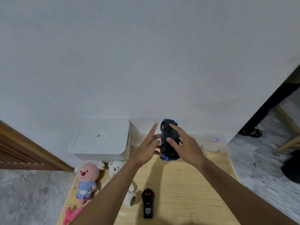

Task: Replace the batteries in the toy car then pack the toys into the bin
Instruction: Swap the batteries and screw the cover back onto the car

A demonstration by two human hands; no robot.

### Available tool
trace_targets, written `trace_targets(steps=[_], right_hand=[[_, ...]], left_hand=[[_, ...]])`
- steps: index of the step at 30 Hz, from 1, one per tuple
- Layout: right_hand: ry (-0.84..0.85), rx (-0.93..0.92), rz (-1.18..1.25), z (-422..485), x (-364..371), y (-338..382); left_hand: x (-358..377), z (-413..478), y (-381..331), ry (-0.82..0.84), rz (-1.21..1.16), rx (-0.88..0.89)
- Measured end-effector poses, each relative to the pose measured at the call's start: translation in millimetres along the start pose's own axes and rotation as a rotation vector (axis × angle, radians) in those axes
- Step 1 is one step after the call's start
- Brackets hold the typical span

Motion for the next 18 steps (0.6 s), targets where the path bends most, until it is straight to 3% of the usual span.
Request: trace_targets(steps=[7, 13, 18], right_hand=[[0.1, -0.028, 0.065, -2.3, 3.2, 8.7], [0.126, -0.069, -0.331, -1.2, 3.8, 11.3], [0.096, -0.092, -0.352, -5.8, 4.9, 18.0]], left_hand=[[4.7, -3.4, 0.2, 0.018, -0.169, -0.012], [1.1, -0.9, 5.2, -0.053, -0.148, -0.017], [0.2, 2.1, 3.9, -0.068, -0.123, -0.028]])
Point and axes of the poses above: each hand's wrist, its own z-axis towards the middle knuckle, its own x-axis out of the palm, y = z × x, the point moved 5 cm from there along z, towards the middle knuckle, and after that the axes turned 8 degrees about -x, right-handed, at the moved point
